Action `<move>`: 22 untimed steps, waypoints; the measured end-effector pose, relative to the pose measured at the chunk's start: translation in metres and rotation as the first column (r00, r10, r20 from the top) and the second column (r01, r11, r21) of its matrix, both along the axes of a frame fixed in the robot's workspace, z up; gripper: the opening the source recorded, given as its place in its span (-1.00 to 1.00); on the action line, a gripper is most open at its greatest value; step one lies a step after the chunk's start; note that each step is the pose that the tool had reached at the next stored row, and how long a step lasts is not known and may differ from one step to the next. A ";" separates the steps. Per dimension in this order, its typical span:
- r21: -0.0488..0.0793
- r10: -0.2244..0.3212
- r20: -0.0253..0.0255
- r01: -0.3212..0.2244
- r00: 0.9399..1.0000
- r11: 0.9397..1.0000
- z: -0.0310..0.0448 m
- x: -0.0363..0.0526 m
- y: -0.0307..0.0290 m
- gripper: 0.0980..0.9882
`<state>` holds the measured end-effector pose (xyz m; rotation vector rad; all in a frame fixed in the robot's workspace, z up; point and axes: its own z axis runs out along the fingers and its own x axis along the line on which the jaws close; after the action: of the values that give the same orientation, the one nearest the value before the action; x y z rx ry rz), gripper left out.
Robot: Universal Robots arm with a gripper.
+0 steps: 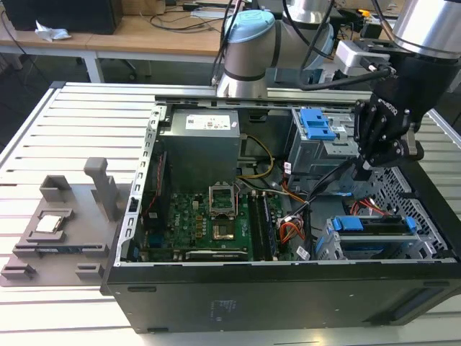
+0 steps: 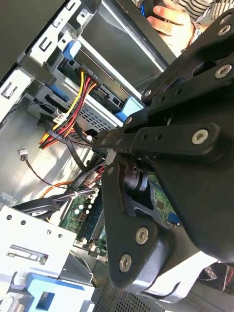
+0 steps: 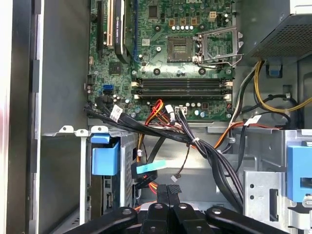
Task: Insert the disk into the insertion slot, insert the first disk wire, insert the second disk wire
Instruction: 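Insert the second disk wire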
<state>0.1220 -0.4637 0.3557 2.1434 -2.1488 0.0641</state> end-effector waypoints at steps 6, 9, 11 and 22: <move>0.000 0.000 0.000 0.000 1.000 1.000 0.0000 -0.0007 0.0000 -0.56; -0.037 0.005 0.000 -0.005 1.000 0.999 0.0000 -0.0035 -0.0001 -0.41; -0.086 0.008 0.000 -0.008 1.000 0.996 0.0000 -0.0056 -0.0001 -0.41; -0.111 0.068 -0.001 -0.068 0.998 0.992 -0.0119 -0.0296 -0.0020 -0.41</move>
<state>0.0924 -0.4657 0.3438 2.1546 -2.0224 0.1875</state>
